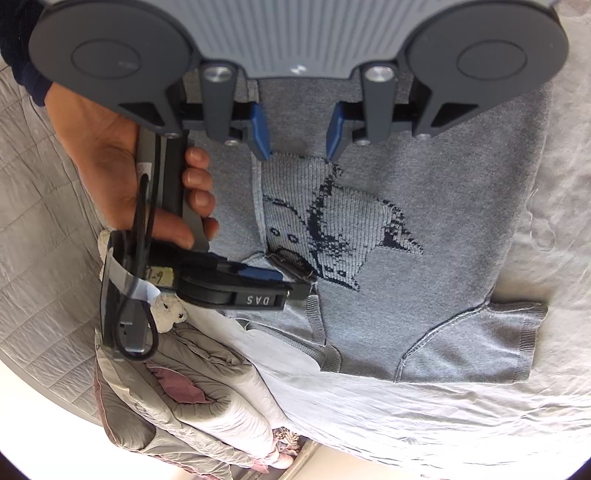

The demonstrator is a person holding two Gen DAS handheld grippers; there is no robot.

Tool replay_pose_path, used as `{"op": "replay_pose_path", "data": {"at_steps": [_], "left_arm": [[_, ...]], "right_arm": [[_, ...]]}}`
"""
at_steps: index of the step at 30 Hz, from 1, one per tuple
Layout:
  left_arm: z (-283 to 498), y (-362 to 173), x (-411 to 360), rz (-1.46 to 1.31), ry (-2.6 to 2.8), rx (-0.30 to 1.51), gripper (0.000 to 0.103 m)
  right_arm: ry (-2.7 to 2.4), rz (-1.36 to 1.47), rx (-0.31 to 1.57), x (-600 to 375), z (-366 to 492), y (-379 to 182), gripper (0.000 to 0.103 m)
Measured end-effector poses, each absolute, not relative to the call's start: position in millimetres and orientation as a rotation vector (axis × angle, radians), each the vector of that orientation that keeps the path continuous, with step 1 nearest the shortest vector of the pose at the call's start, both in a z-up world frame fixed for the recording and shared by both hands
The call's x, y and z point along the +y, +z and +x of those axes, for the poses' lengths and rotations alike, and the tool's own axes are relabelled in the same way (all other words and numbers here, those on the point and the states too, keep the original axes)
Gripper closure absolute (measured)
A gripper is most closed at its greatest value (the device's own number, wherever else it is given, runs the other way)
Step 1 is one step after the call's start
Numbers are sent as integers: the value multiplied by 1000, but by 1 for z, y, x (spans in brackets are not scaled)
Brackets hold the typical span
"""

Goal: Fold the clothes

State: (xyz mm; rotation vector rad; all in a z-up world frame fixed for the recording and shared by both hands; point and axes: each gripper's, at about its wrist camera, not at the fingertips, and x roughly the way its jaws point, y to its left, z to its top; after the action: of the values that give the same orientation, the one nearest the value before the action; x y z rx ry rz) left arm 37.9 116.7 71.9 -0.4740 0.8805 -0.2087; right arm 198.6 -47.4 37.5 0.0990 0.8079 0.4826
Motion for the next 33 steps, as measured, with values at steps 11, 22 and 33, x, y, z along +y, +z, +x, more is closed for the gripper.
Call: {"op": "replay_pose_path", "data": {"at_steps": [11,22,33], "left_arm": [[38,73,126,-493,-159,870,67],[37,67,130,-493,-115,877,67],[28,66,119,-443,-120,875,67]], "right_arm": [[502,218,850,-101,83,36,57],[494,119,846,-93,13,28,54],[467,26,836,-102,-49,26,53]]}}
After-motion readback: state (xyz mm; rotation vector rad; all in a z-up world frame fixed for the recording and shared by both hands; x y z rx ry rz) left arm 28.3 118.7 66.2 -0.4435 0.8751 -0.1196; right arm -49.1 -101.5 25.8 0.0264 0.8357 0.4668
